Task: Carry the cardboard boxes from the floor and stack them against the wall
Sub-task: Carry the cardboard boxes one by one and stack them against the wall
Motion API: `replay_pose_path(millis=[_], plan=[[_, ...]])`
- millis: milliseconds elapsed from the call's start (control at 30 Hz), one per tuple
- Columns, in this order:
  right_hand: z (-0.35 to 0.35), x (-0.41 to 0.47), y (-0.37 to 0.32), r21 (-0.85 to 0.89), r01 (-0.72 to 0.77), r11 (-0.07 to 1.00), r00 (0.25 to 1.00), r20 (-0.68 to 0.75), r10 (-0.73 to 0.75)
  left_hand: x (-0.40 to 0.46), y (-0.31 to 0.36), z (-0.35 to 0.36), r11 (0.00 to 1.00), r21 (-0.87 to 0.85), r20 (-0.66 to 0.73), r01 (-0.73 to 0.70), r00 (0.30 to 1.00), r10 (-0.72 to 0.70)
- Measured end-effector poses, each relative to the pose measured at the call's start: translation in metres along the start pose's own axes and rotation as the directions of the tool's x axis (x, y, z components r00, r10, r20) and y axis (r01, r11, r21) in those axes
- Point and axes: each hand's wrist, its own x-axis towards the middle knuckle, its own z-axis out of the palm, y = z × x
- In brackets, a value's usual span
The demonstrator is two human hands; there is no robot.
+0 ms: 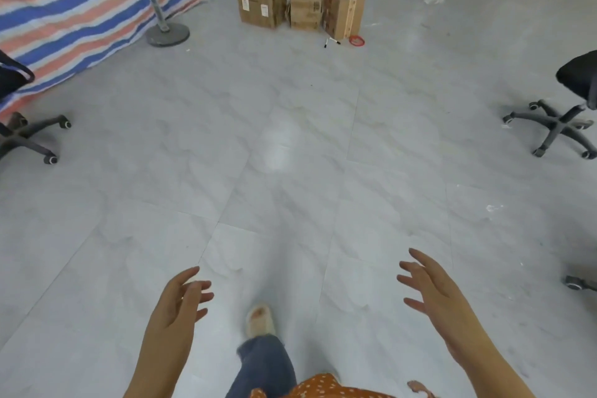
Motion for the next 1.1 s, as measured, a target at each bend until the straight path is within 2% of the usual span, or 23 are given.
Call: replay_pose_path(millis=[200,367,500,667,800,1000,1100], plan=[[0.063,0.101,-0.049,0.062,-0.085,0.994,0.995,-0.038,0.087,0.147,0.042,0.008,0.999,0.050,0.017,-0.021,1.000,0.020],[0.108,0.183,-0.129,0.026,0.011,1.000,0.998,-0.064,-0.010,0.265,0.111,0.020,0.990,0.107,0.076,-0.091,0.994,0.083],[0.115,0.241,-0.163,0.004,0.010,1.000,0.993,-0.119,-0.010,0.337,0.144,0.052,0.983,0.139,0.159,-0.120,0.982,0.098],[0.102,0.305,-0.174,0.104,-0.076,0.992,0.978,-0.187,0.094,0.403,0.165,0.109,0.986,0.134,0.223,-0.096,0.973,0.065],[0.074,0.383,-0.190,0.168,-0.121,0.978,0.960,-0.233,0.158,0.462,0.183,0.167,0.992,0.108,0.201,-0.069,0.979,0.046],[0.009,0.523,-0.264,0.154,-0.044,0.987,0.959,-0.271,0.085,0.555,0.252,0.289,0.989,0.085,0.213,-0.125,0.971,0.104],[-0.012,0.585,-0.300,0.115,-0.020,0.993,0.970,-0.237,0.047,0.590,0.280,0.340,0.982,0.087,0.243,-0.166,0.960,0.140]])
